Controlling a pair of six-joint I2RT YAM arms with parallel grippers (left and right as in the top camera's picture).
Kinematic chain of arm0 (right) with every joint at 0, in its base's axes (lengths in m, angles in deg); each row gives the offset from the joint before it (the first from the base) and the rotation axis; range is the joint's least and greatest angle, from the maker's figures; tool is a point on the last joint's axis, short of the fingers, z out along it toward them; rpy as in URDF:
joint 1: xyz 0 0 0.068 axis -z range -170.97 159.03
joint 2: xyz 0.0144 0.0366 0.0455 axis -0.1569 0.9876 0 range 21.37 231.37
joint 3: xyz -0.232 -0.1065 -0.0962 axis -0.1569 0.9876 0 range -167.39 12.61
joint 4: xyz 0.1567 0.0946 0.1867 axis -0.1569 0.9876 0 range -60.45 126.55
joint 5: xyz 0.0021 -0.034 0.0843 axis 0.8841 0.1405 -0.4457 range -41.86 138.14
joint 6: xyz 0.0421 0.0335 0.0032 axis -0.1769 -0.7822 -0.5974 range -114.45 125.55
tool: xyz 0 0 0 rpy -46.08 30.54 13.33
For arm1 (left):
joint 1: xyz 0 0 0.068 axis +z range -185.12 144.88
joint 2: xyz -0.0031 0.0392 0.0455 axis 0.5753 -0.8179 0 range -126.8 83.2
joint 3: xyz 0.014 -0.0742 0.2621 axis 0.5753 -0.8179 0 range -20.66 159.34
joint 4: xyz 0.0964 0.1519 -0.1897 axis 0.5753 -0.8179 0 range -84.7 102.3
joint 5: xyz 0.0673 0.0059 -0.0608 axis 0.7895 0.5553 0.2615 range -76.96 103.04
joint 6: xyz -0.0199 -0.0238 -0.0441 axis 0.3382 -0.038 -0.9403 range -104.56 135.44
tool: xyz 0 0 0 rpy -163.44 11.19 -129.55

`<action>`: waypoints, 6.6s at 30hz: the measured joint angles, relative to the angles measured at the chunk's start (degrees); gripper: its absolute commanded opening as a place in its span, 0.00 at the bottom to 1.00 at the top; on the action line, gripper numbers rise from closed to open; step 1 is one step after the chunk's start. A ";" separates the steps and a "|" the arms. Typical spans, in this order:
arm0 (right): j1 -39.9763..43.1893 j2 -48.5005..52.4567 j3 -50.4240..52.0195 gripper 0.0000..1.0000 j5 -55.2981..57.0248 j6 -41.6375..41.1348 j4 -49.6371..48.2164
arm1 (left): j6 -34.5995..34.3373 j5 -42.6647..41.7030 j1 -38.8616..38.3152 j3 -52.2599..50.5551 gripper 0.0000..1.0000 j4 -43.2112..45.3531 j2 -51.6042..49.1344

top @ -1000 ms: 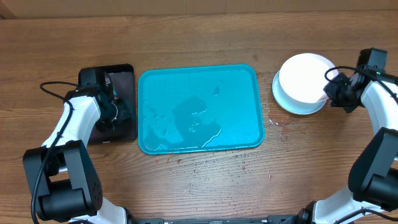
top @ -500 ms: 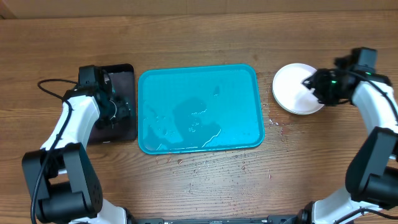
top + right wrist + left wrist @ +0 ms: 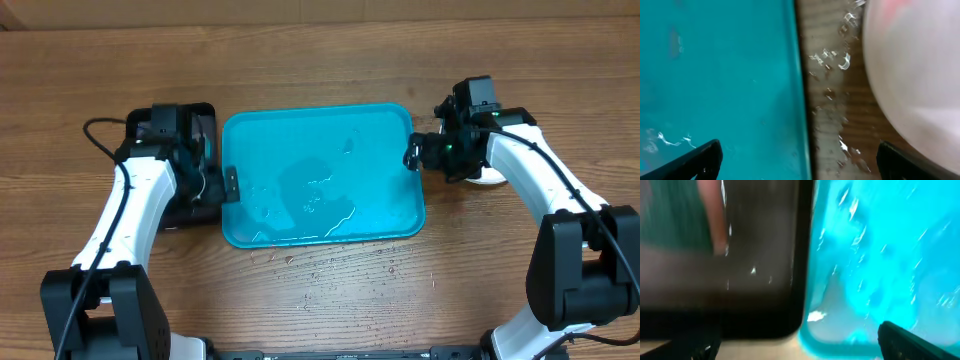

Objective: Clean dirty plates on tray and stack at the side

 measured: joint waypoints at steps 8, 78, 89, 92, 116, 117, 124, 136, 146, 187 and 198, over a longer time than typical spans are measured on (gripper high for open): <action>0.00 -7.04 0.09 1.00 2.89 0.00 5.01 | -0.13 -0.02 0.02 -0.39 1.00 -7.82 2.05; -0.74 -92.50 60.26 1.00 10.38 -0.92 -54.99 | 0.72 -0.02 0.02 -22.56 1.00 7.32 56.65; 2.99 -96.43 69.16 1.00 10.10 -0.94 -66.14 | 0.72 -0.02 0.02 -22.56 1.00 7.32 56.65; 4.09 -97.61 70.60 1.00 9.22 -0.90 -64.76 | 0.72 -0.02 0.02 -22.56 1.00 7.32 56.65; 5.27 -102.77 71.43 1.00 5.75 0.20 -44.92 | 0.70 -0.02 0.02 -22.56 1.00 7.32 56.65; 5.25 -102.77 71.43 1.00 5.70 0.20 -44.89 | 0.70 -0.02 0.02 -22.56 1.00 7.32 56.65; 5.25 -102.77 71.43 1.00 5.66 0.22 -44.89 | 0.72 -0.02 0.02 -22.56 1.00 7.32 56.65; 5.25 -102.77 71.43 1.00 5.66 0.22 -44.89 | 0.70 -0.02 0.02 -22.56 1.00 7.32 56.65; 5.27 -102.79 71.43 1.00 5.64 0.22 -44.92 | 0.55 -0.02 -0.02 -25.97 1.00 16.44 61.66; 5.27 -102.79 71.43 1.00 5.66 0.24 -44.96 | 6.60 -4.96 -0.02 -64.76 1.00 53.42 92.63; 5.27 -102.79 71.43 1.00 5.66 0.22 -44.94 | 6.60 -4.98 -0.02 -64.76 1.00 53.42 92.63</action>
